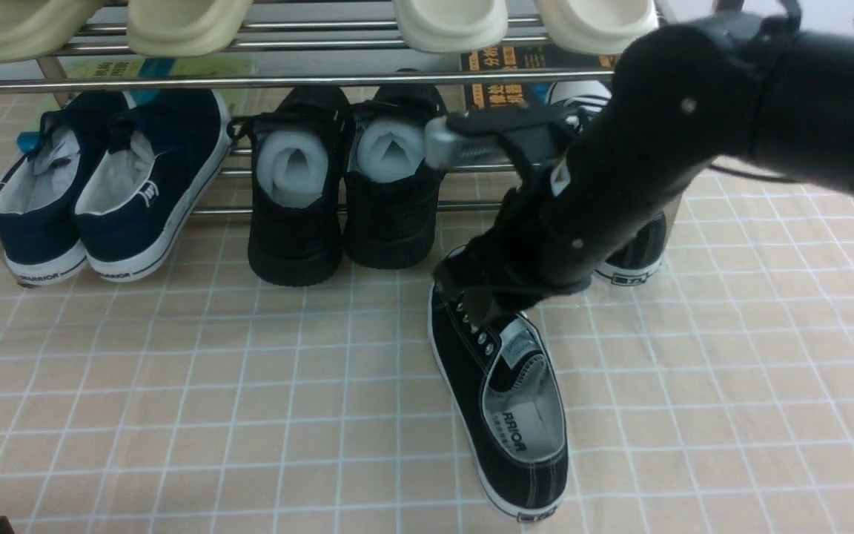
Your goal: Take the shoes off the shelf from the light coffee tablecloth by hand.
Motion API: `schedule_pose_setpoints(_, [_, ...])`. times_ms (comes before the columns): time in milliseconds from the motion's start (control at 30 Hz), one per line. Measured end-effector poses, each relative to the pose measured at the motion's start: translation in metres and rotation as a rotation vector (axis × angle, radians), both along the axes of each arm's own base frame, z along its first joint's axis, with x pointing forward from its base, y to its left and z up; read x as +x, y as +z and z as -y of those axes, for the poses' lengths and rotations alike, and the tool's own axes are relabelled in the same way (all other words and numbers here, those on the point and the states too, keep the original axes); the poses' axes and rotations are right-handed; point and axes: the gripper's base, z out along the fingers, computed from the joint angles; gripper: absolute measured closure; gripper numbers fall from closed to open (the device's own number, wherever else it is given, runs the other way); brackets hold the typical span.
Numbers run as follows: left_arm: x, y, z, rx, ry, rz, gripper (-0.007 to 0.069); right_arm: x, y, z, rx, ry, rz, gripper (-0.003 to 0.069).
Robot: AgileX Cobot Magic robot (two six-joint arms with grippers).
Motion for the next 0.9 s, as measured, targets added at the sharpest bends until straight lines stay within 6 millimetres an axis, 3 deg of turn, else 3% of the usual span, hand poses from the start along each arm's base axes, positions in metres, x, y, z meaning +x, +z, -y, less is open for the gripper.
schedule_pose_setpoints(100, [0.0, 0.0, 0.0, 0.002, 0.0, 0.0, 0.0385, 0.017, 0.009, 0.018, -0.012, -0.05, 0.043, 0.0613])
schedule_pose_setpoints(167, [0.0, 0.0, 0.0, 0.003, 0.0, 0.0, 0.0385, 0.027, 0.011, 0.03, -0.019, -0.086, 0.078, 0.0667])
schedule_pose_setpoints(333, [0.0, 0.0, 0.0, 0.01, 0.001, 0.0, 0.0385, 0.048, 0.01, 0.052, -0.028, -0.157, 0.134, 0.067])
schedule_pose_setpoints(567, [0.0, 0.0, -0.001, 0.018, 0.001, 0.0, 0.0385, 0.069, -0.007, 0.065, -0.074, -0.201, 0.17, 0.0598])
schedule_pose_setpoints(767, [0.0, 0.0, -0.001, 0.019, 0.001, 0.0, 0.0385, 0.079, -0.01, 0.066, -0.096, -0.202, 0.247, 0.0417])
schedule_pose_setpoints(900, [0.0, 0.0, -0.001, 0.02, 0.002, 0.0, 0.0385, 0.083, -0.012, 0.065, -0.098, -0.2, 0.277, 0.0336])
